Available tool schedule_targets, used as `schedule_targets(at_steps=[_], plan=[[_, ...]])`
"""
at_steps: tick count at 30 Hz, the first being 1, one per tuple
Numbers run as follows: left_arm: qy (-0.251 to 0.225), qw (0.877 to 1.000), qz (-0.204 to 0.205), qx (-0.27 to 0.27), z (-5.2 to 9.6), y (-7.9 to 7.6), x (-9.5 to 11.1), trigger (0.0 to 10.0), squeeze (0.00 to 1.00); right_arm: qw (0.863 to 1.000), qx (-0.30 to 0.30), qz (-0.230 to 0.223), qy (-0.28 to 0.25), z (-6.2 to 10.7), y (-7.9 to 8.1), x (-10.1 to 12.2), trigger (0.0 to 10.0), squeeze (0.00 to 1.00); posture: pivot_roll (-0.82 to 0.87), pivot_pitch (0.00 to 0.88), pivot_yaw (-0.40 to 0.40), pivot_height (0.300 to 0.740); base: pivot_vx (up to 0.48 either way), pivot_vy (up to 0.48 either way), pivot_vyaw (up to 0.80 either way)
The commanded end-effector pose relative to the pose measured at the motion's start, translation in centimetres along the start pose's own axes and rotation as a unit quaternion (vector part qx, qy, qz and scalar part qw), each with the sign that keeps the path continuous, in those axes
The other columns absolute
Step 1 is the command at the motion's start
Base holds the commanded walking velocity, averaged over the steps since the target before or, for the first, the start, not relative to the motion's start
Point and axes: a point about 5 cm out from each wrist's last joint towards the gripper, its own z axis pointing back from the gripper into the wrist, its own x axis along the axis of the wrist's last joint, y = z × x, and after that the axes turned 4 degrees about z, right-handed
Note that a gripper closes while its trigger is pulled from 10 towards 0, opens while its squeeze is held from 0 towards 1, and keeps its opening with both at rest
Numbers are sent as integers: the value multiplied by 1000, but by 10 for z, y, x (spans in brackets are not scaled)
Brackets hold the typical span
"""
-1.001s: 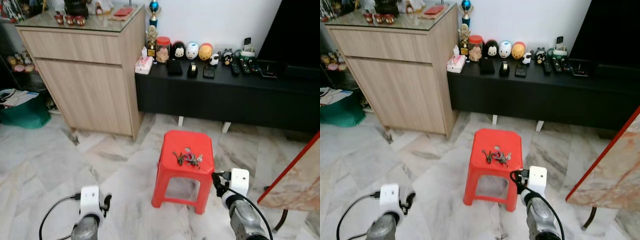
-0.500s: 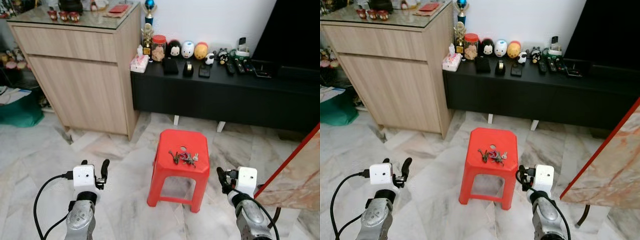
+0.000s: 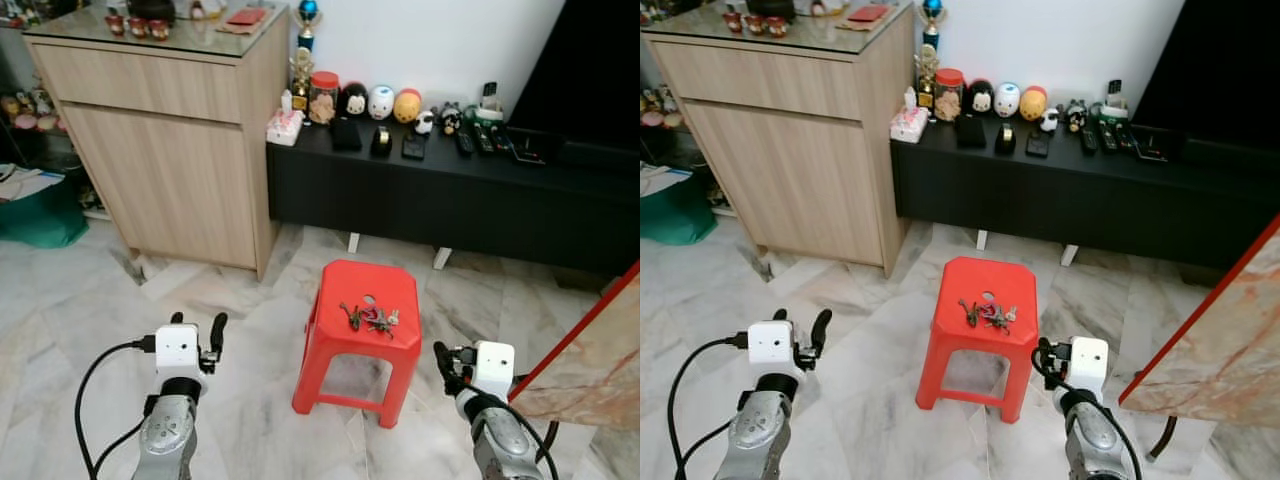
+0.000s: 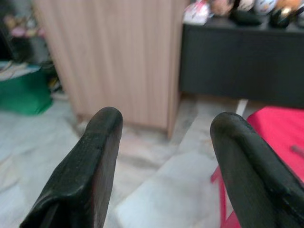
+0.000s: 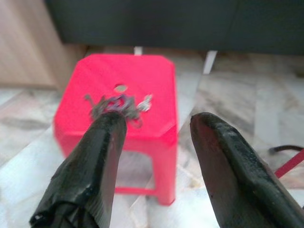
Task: Hang keys on a hook
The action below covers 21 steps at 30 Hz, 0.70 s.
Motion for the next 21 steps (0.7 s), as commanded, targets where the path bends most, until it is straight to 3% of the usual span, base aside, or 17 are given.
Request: schedule_targets(at_steps=[1, 9, 21], plan=[[6, 1000, 0, 7, 5, 0, -2, 10000, 0, 1000, 0, 1, 23, 5, -1, -11, 10000, 0, 111, 0, -159, 740, 0, 345, 0], [18, 999, -27, -22, 19, -4, -5, 10000, 0, 1000, -14, -4, 23, 14, -6, -21, 10000, 0, 86, 0, -125, 740, 0, 249, 0], [9, 999, -18, -38, 8, -13, 9, 10000, 0, 999, -33, -12, 23, 16, -4, -23, 10000, 0, 74, 0, -94, 740, 0, 0, 0]])
